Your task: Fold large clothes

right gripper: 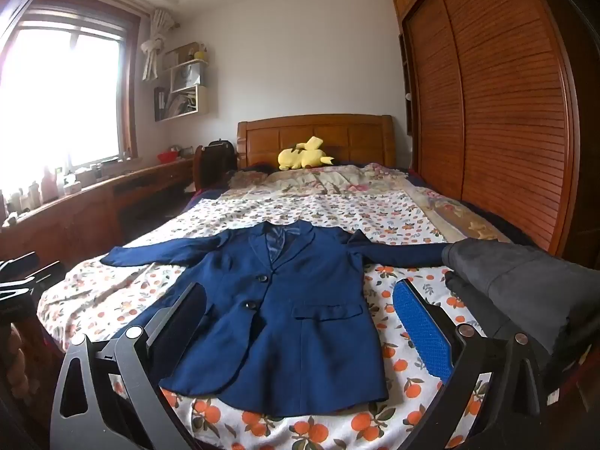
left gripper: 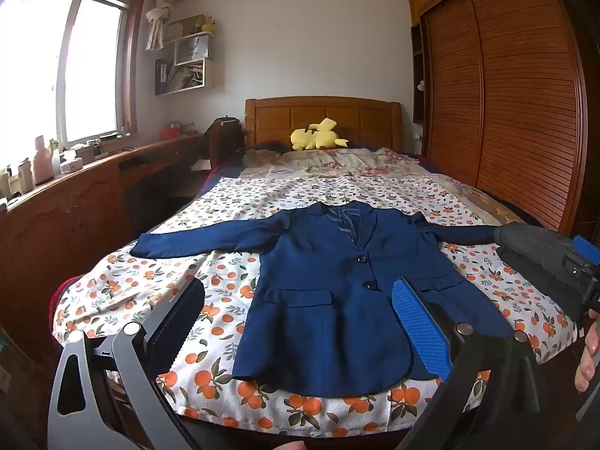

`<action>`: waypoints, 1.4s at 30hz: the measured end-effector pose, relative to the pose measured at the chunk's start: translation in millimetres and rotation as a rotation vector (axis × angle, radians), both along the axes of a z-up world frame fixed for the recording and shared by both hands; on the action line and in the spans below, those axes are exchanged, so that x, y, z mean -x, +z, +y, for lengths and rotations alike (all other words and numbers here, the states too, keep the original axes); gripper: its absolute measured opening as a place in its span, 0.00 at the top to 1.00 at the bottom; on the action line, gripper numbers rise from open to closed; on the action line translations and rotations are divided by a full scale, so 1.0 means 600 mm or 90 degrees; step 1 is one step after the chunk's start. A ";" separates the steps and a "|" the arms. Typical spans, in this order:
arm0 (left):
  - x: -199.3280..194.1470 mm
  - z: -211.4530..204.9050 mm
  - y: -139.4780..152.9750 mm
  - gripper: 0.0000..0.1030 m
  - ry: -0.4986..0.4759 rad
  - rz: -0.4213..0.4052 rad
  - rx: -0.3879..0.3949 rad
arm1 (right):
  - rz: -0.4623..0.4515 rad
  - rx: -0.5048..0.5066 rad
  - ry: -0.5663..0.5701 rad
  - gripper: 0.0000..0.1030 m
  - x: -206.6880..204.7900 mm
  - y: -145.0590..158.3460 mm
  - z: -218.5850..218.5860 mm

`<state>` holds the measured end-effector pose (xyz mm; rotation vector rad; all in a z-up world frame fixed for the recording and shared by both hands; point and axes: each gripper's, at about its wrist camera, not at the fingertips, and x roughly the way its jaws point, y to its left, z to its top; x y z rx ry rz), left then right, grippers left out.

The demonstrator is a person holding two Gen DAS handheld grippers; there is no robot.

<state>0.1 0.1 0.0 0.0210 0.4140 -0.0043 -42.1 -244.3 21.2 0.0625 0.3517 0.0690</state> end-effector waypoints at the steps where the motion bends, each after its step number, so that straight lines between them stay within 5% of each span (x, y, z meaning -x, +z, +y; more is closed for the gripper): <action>1: 0.000 0.000 0.000 0.02 0.000 0.000 0.000 | 0.000 0.000 0.000 0.06 0.000 0.000 0.000; 42: 0.002 -0.002 0.005 0.02 -0.002 -0.009 -0.005 | -0.002 -0.003 0.001 0.06 0.001 -0.002 0.002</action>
